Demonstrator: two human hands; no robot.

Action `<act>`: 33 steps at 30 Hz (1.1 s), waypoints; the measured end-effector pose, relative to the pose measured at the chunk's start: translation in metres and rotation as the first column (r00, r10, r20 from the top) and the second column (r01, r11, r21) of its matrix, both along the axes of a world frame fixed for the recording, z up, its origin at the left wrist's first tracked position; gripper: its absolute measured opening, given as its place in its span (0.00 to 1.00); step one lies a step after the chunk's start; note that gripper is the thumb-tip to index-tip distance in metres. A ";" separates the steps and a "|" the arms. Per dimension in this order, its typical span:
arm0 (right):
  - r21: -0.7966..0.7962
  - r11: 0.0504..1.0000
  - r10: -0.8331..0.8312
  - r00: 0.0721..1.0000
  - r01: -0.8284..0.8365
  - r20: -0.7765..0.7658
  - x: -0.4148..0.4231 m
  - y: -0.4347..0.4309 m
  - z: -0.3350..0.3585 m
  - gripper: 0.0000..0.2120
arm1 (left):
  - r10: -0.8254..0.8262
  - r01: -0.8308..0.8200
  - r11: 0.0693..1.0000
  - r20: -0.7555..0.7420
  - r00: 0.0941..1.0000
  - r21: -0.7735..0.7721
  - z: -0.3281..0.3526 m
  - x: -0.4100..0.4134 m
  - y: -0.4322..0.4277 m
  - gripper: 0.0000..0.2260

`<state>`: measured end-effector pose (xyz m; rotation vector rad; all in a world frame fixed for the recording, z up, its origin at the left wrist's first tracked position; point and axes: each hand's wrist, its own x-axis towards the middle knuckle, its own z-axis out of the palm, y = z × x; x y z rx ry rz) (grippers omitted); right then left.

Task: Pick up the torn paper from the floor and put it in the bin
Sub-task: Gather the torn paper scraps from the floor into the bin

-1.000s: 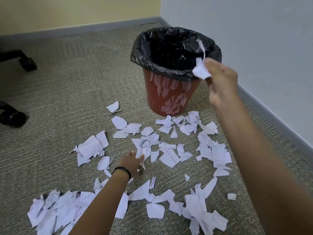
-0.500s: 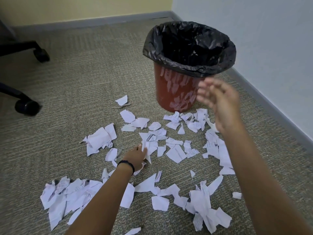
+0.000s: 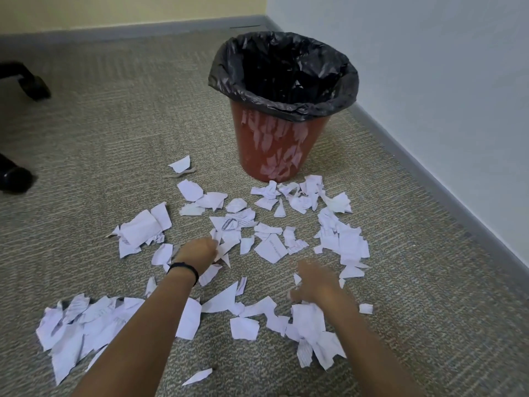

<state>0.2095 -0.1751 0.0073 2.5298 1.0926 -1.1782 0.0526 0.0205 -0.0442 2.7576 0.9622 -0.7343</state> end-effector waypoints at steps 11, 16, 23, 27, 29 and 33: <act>-0.017 0.999 -0.039 0.991 0.041 0.131 -0.032 -0.038 -0.049 0.40 | 0.028 -0.037 0.998 0.177 0.984 0.050 0.006 -0.001 -0.003 0.17; 0.083 0.997 0.002 0.996 -0.009 0.094 -0.034 -0.027 -0.055 0.22 | 0.052 -0.057 0.998 0.225 0.973 0.018 0.010 -0.010 0.003 0.17; 0.149 0.987 -0.068 0.997 0.064 0.022 -0.017 -0.015 -0.047 0.18 | 0.137 -0.150 0.988 0.235 0.962 0.039 0.009 -0.032 0.014 0.15; 0.281 0.882 -0.298 0.910 0.378 -0.290 -0.008 -0.001 -0.024 0.19 | 0.210 -0.219 0.976 0.284 0.936 -0.003 0.007 -0.046 0.023 0.15; 0.263 0.743 -0.396 0.721 0.615 -0.569 -0.005 0.008 -0.001 0.13 | 0.241 -0.235 0.970 0.369 0.898 -0.064 0.009 -0.048 0.026 0.12; 0.202 0.495 -0.362 0.412 0.845 -0.836 0.010 0.022 0.033 0.18 | 0.493 -0.264 0.861 0.589 0.640 -0.434 0.035 -0.036 0.026 0.10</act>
